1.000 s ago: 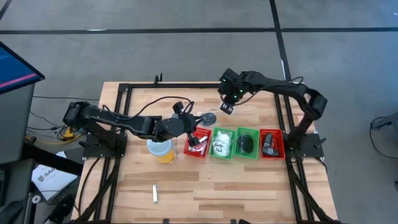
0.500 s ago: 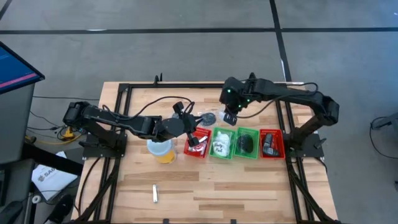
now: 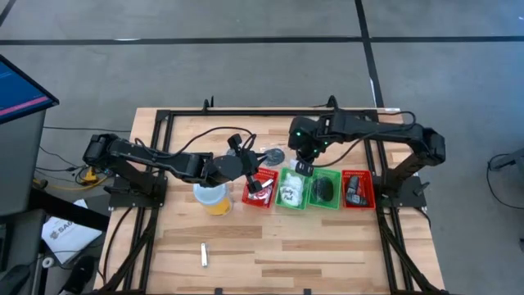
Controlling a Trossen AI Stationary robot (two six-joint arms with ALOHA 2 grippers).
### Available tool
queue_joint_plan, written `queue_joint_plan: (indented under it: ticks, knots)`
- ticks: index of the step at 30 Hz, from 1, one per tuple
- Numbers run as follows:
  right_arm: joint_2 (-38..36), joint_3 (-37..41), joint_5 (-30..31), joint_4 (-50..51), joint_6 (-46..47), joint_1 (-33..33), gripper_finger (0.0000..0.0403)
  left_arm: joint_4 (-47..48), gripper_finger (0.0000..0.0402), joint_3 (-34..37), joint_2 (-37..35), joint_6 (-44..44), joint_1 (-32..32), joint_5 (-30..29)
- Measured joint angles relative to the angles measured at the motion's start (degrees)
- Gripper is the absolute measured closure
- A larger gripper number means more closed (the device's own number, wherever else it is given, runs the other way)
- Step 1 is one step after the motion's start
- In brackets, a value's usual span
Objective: Pick & Place Travel size toiletries
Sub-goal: Put the white cotton pack into the left green bin
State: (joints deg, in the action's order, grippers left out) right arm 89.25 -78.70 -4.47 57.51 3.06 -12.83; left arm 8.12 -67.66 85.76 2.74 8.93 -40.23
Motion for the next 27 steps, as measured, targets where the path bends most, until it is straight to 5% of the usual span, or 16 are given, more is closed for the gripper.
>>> queue_joint_plan:
  ticks: [27]
  knots:
    - [3.0,5.4,-1.3,-4.2,2.0,2.5,0.0403,0.0,0.0376,0.0,0.0,0.0,0.0,0.0]
